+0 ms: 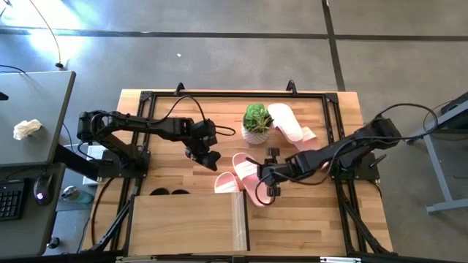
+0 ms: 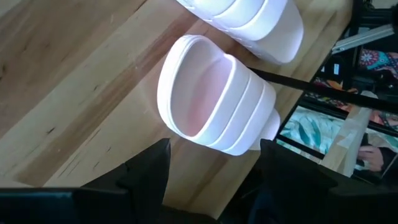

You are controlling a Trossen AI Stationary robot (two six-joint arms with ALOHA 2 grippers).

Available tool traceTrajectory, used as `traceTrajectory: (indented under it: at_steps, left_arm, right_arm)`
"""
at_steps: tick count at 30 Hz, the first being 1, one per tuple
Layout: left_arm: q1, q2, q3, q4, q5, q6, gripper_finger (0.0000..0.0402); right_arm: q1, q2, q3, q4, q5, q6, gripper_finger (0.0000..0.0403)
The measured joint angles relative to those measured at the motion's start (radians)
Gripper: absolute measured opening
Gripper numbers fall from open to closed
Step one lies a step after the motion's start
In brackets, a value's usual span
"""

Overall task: Pick and place slides into the shelf
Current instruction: Adjust the pink slide on the table

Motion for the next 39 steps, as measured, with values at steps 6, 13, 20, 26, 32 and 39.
traceTrajectory:
  at_steps: [6,13,20,26,32,39]
  left_arm:
    - [0.000,0.000,0.000,0.000,0.007,0.001,0.0232]
    - [0.000,0.000,0.000,-0.001,0.011,0.000,0.0232]
    - [0.000,0.000,0.000,-0.001,0.010,0.000,0.0232]
    - [0.000,0.000,0.000,-0.001,0.009,0.000,0.0232]
    - [0.000,0.009,0.000,0.000,0.027,0.000,0.0232]
    - [0.000,0.008,0.000,0.018,0.067,0.019,0.0232]
  right_arm:
    - [0.007,0.077,0.000,0.031,0.007,-0.005,0.0131]
    - [0.009,0.139,0.000,0.039,0.117,0.000,0.0131]
    - [0.007,0.184,0.000,0.048,0.188,0.002,0.0129]
    - [0.012,0.198,0.000,0.050,0.195,0.024,0.0080]
    - [0.021,0.192,0.000,0.024,0.213,0.052,0.0007]
    - [0.089,0.139,0.000,-0.184,0.254,0.237,0.0003]
